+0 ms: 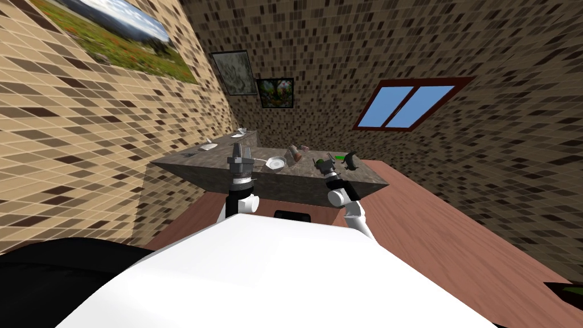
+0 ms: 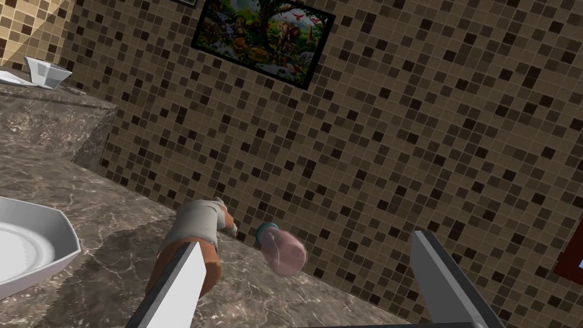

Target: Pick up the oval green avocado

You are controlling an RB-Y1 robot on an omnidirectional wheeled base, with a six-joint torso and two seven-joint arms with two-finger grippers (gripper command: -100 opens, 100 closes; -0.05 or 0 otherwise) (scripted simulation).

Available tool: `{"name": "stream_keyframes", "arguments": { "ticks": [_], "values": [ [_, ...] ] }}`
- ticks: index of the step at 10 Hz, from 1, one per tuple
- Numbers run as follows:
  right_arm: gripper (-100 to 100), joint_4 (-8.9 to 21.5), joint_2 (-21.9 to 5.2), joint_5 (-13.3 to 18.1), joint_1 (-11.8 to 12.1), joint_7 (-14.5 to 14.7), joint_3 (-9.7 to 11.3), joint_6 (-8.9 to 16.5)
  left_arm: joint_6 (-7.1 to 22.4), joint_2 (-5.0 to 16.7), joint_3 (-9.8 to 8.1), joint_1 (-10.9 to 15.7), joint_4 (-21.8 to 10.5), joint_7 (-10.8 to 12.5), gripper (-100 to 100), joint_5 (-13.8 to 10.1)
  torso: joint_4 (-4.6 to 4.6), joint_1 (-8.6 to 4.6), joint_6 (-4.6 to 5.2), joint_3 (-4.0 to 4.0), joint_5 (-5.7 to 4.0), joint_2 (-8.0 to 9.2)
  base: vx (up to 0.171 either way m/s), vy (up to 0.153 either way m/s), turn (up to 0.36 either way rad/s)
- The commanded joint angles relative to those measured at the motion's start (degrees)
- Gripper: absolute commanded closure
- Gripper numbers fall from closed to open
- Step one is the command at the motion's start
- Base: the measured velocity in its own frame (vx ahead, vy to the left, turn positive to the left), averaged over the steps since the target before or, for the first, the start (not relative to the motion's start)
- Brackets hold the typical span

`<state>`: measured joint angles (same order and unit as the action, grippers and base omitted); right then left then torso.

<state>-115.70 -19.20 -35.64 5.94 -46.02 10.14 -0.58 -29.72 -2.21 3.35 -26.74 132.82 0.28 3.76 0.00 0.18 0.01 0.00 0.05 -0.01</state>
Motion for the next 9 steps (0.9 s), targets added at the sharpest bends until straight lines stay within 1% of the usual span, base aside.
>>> {"name": "stream_keyframes", "arguments": {
  "ticks": [1,2,3,4,5,6,7,8,9],
  "values": [
    [-100,1.35,-0.43,-1.06,-1.12,-2.86,0.4,1.22,0.0,0.0,0.0,0.0,0.0,0.0,0,0.0,0.0,0.0,0.0,0.0,0.0,0.0,-0.008,0.042,-0.03],
    [-100,1.35,-0.43,-1.06,-1.12,-3.85,0.4,1.22,0.0,0.0,0.0,0.0,0.0,0.0,0,0.0,0.0,-0.03,0.0,0.0,0.0,-0.01,-0.002,0.017,0.002],
    [-100,3.56,-1.26,-3.2,-3.21,-5.84,0.9,3.81,0.0,0.0,0.0,0.0,0.0,0.0,0,0.0,0.0,-0.11,0.0,-0.01,-0.02,-0.02,-0.001,0.03,-0.051],
    [-100,3.56,-1.26,-3.2,-3.21,-7.34,0.9,3.81,0.0,0.0,0.0,0.0,0.0,0.0,0,0.0,-0.01,-0.09,0.0,-0.02,-0.02,-0.04,-0.002,0.035,-0.029],
    [-100,3.56,-1.26,-3.2,-3.21,-7.98,0.9,3.81,0.0,0.0,0.0,0.0,0.0,0.0,0,0.0,-0.01,-0.07,0.0,-0.02,-0.01,-0.04,-0.003,0.018,0.002],
    [-100,5.83,-2.06,-5.31,-5.31,-10.17,1.34,6.44,0.0,0.0,0.0,0.0,0.0,0.0,0,0.0,0.0,-0.12,0.0,-0.01,-0.02,-0.03,-0.004,0.027,-0.049],
    [-100,5.83,-2.06,-5.31,-5.31,-11.66,1.34,6.44,0.0,0.0,0.0,0.0,0.0,0.0,0,0.0,-0.01,-0.1,0.0,-0.03,-0.02,-0.05,-0.002,0.031,-0.031],
    [-100,5.83,-2.06,-5.31,-5.31,-12.17,1.34,6.44,0.0,0.0,0.0,0.0,0.0,0.0,0,0.0,-0.01,-0.09,0.01,-0.02,-0.02,-0.04,-0.001,0.015,-0.002],
    [-100,8.17,-2.84,-7.36,-7.42,-14.4,1.74,9.11,0.0,0.0,0.0,0.0,0.0,0.0,0,0.0,0.0,-0.13,0.0,-0.01,-0.02,-0.03,0.0,0.021,-0.052]
  ]
}}
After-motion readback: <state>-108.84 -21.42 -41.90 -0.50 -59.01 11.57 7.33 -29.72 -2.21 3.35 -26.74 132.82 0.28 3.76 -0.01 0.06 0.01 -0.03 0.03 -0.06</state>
